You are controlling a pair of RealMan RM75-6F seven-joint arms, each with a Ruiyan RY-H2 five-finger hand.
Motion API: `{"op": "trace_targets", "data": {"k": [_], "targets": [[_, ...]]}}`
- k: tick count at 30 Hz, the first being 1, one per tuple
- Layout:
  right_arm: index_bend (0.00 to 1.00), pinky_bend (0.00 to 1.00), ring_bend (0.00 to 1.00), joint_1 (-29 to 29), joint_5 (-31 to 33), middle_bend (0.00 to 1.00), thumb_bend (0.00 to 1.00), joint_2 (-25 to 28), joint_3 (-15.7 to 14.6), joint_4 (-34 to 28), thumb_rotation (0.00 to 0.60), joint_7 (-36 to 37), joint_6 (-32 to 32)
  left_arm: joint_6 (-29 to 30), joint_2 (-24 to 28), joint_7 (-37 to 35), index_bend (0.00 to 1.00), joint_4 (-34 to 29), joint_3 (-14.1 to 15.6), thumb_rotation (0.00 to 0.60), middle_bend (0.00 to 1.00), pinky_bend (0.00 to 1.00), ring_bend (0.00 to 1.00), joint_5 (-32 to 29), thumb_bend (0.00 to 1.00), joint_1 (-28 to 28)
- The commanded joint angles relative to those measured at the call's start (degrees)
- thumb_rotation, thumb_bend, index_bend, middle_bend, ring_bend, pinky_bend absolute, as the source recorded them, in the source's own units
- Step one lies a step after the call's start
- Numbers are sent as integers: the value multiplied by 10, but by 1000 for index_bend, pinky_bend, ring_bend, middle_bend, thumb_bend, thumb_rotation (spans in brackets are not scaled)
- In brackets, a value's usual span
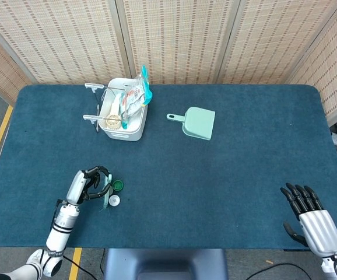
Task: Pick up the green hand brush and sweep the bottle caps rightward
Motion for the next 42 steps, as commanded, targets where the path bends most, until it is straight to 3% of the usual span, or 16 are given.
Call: {"op": "trace_targets", "data": {"k": [1, 14, 29, 35, 42], "targets": [[0, 0, 0, 0, 0, 7, 267, 0, 0, 0, 600, 1, -1, -3, -3, -9, 793, -4, 3, 600, 913, 1000, 779, 1, 680, -3], [0, 0, 0, -2, -3, 7, 267, 7, 1, 2, 600, 20, 11, -10, -30, 8, 793, -48, 20, 600, 913, 1000, 779, 35, 680, -37], [0, 0, 0, 0, -6, 7, 267, 10, -1, 2, 600, 24, 7, 29, -16, 52, 793, -122, -4, 600, 913, 1000, 779, 51, 680, -66], [0, 0, 0, -2, -9, 7, 267, 12, -1, 2, 600, 27, 12, 13, 43, 45, 793, -115, 5, 600, 913, 1000, 779, 23, 678, -36], [0, 0, 0, -4, -18, 7, 267, 10, -5, 0, 600, 21, 14, -11, 31, 25, 793, -89, 17, 600, 913, 1000, 779, 15, 678, -28]]}}
